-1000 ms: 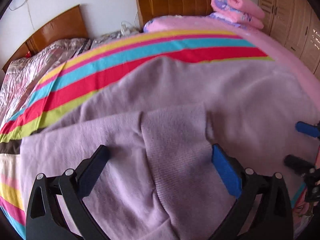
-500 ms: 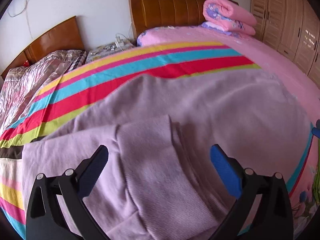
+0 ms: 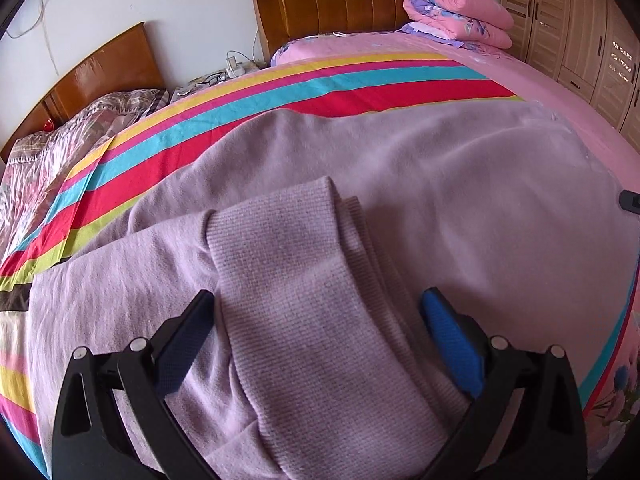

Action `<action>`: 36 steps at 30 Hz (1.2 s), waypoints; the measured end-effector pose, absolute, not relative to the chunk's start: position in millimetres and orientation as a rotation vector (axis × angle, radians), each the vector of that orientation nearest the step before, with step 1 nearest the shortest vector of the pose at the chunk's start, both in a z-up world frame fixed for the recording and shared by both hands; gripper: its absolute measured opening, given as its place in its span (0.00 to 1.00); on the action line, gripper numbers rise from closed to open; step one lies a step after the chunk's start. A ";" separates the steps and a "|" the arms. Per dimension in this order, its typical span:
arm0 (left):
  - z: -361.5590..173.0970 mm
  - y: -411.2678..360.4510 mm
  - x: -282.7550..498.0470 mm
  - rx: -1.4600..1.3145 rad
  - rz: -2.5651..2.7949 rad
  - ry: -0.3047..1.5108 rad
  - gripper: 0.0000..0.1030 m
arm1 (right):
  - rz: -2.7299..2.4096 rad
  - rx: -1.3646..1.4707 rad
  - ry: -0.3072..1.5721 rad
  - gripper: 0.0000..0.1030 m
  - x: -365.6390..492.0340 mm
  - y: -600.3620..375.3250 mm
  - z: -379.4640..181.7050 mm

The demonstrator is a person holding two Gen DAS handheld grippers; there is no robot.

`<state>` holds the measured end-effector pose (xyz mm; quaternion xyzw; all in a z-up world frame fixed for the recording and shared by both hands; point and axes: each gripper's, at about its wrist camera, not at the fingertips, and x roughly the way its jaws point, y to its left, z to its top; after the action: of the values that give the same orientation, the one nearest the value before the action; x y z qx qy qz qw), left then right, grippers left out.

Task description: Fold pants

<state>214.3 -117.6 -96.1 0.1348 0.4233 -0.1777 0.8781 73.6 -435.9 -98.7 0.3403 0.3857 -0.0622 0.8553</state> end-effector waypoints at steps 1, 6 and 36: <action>-96.3 -117.4 214.4 0.279 -0.374 0.883 0.99 | -0.119 0.732 0.825 0.72 70.3 -433.4 -99.0; -96.7 -115.9 215.7 0.272 -0.385 0.885 0.99 | -0.075 0.811 0.831 0.63 62.3 -432.3 -103.1; 23.0 134.6 192.0 -0.212 -0.064 0.600 0.99 | 0.146 0.055 0.414 0.19 125.6 -192.9 71.8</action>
<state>192.0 134.6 23.0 -0.1042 0.2950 -0.0314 0.9493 125.6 -192.9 71.8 0.0274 0.2055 0.0725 0.9756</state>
